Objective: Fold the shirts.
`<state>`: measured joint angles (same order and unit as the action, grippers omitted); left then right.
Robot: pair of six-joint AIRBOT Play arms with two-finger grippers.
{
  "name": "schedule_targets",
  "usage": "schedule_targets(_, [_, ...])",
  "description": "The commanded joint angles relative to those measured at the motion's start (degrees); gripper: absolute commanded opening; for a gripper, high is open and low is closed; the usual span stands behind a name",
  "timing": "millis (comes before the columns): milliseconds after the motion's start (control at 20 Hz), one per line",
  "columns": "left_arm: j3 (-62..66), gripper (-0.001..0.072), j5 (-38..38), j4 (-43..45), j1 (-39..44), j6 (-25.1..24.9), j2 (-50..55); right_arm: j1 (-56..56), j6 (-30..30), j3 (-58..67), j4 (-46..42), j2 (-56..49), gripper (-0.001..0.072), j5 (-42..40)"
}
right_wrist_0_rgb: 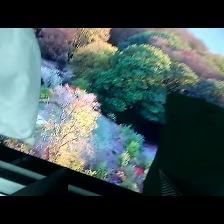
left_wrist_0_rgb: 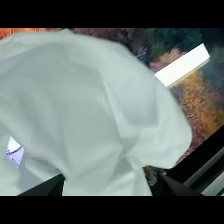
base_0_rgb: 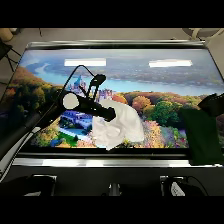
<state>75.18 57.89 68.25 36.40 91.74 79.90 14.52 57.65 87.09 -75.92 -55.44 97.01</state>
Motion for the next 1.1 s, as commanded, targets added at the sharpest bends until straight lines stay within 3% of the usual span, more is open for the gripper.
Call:
schedule_targets(0, [1.7, 0.0687, 10.7, 14.0, -3.5, 1.3, 0.6, -0.1, -0.3, -13.0, 4.5, -2.6, 0.0603, -2.8])
schedule_targets(100, [0.2, 0.0687, 15.2, 19.1, -8.1, 1.3, -1.6, -0.1, -0.3, -24.5, 9.3, -2.6, 0.0610, -7.4])
schedule_targets(200, [-3.4, 0.0687, 16.6, 13.3, -11.7, 0.7, -2.8, -0.1, -3.3, -35.2, 15.7, -2.7, 0.0642, -12.7])
schedule_targets(450, [-13.9, 0.0679, 5.7, -5.2, -11.7, -2.0, -0.4, -0.1, -6.1, -48.3, 19.0, -4.7, 0.0662, -20.7])
schedule_targets(650, [-14.2, 0.0663, -0.1, -9.0, -10.4, -2.0, 4.4, -4.5, -7.0, -49.2, 20.3, -9.8, 0.0671, -24.9])
schedule_targets(700, [-14.2, 0.0473, -0.6, -9.3, -10.5, -2.0, 5.2, -8.0, -7.0, -49.2, 20.9, -11.6, 0.0700, -26.7])
schedule_targets(750, [-14.2, 0.0150, -0.5, -9.3, -10.8, -2.0, 5.6, -11.3, -7.0, -49.2, 21.5, -13.4, 0.0702, -29.2])
schedule_targets(800, [-14.1, 0.0022, -0.4, -9.3, -11.4, -2.0, 5.5, -14.2, -6.9, -49.2, 22.1, -15.3, 0.0703, -32.6])
schedule_targets(950, [-14.0, 0.0022, -0.1, -9.1, -13.5, -3.1, 4.0, -19.2, -8.5, -49.2, 31.1, -20.6, 0.0690, -37.6])
schedule_targets(1000, [-14.0, 0.0022, -0.1, -9.1, -14.0, -3.5, 3.3, -20.1, -8.9, -49.2, 32.6, -21.7, 0.0655, -38.7])
schedule_targets(1050, [-14.0, 0.0022, -0.2, -9.2, -14.4, -4.6, 2.4, -20.4, -8.5, -49.2, 32.7, -22.1, 0.0568, -39.8])
